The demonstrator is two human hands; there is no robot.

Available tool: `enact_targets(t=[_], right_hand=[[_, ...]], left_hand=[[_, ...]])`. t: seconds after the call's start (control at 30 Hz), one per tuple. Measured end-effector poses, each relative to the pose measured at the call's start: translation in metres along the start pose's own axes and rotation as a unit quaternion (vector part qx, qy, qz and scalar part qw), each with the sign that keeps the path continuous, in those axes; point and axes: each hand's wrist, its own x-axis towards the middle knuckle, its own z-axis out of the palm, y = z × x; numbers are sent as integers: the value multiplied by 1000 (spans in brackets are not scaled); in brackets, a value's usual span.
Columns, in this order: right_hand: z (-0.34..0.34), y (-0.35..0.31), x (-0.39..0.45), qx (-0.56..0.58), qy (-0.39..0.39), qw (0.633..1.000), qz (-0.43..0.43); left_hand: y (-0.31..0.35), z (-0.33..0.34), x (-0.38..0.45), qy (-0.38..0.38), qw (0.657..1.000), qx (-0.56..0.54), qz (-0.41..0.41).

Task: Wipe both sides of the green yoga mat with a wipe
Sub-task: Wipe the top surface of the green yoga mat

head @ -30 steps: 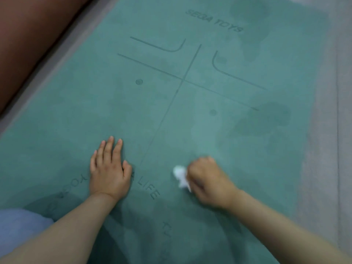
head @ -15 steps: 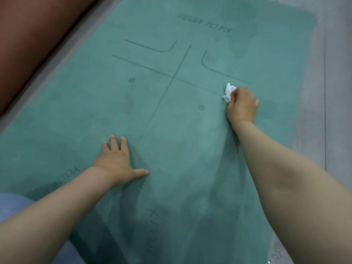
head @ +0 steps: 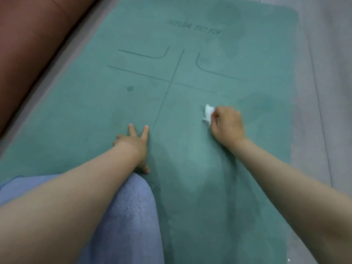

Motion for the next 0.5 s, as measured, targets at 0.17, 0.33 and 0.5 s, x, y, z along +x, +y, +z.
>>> enact_targets(t=[0.17,0.33,0.5], right_hand=[[-28,-40,-93,45,-328,808,-487],[-22,48,29,-120,-61,991,0],[-20,15,13,-135,-88,969,188]], left_hand=[[-9,6,5,56,998,-19,23],[-10,6,-1,73,997,-19,17],[-12,3,-9,77,997,-18,19]])
